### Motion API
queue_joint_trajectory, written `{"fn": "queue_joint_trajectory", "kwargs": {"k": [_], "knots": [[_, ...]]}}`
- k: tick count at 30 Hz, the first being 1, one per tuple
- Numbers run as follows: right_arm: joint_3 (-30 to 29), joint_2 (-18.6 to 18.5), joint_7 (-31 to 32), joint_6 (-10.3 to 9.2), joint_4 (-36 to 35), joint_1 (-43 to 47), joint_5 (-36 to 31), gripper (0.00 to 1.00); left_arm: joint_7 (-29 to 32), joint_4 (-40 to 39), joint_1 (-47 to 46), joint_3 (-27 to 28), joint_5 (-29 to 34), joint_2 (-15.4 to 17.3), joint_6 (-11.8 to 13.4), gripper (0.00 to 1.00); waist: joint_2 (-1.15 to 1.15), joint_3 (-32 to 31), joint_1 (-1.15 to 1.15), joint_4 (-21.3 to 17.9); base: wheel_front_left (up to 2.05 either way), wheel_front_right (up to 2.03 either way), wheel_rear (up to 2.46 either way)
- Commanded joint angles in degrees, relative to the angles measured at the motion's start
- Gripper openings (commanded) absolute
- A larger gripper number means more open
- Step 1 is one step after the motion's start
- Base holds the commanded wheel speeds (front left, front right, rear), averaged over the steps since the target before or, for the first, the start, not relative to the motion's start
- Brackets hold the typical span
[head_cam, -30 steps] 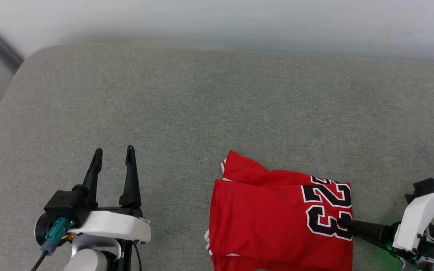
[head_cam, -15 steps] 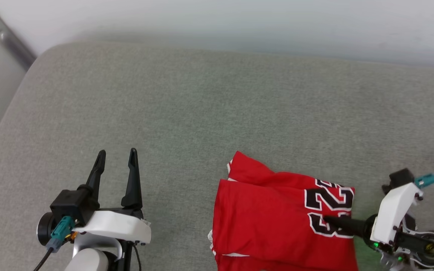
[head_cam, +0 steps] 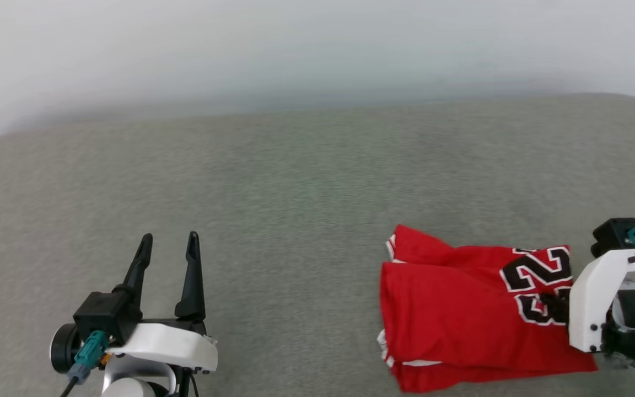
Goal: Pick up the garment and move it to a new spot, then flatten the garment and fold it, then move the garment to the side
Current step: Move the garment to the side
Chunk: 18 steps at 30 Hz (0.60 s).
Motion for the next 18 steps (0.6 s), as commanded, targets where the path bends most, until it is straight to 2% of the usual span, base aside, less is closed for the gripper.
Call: {"fn": "queue_joint_trajectory", "kwargs": {"k": [1,10,14,18], "knots": [[-0.2,-0.8,-0.4,-0.04,0.7,-1.0,-1.2,0.0,-0.1,-0.5,-0.1,-0.3,0.3,0.0,0.0,1.0,0.0,-0.3,0.0,-4.8,0.0,0.0,0.0],[-0.7,-2.7,-6.5,-0.04,6.0,-8.2,-4.9,0.0,1.6,-4.9,-4.3,-1.2,2.6,1.6,0.2,1.0,0.0,8.4,0.0,-15.7,0.0,0.0,0.0],[-2.6,-4.0,-11.6,-0.04,9.3,-13.0,-7.2,0.0,3.2,-7.2,-7.4,-1.3,4.0,2.9,0.3,1.0,0.0,13.7,0.0,-18.6,0.0,0.0,0.0],[-5.8,-6.3,-17.0,-0.04,13.1,-18.6,-9.2,0.0,5.3,-10.0,-11.8,-1.7,6.0,4.1,0.2,1.0,0.0,19.6,0.0,-19.5,0.0,0.0,0.0]]}}
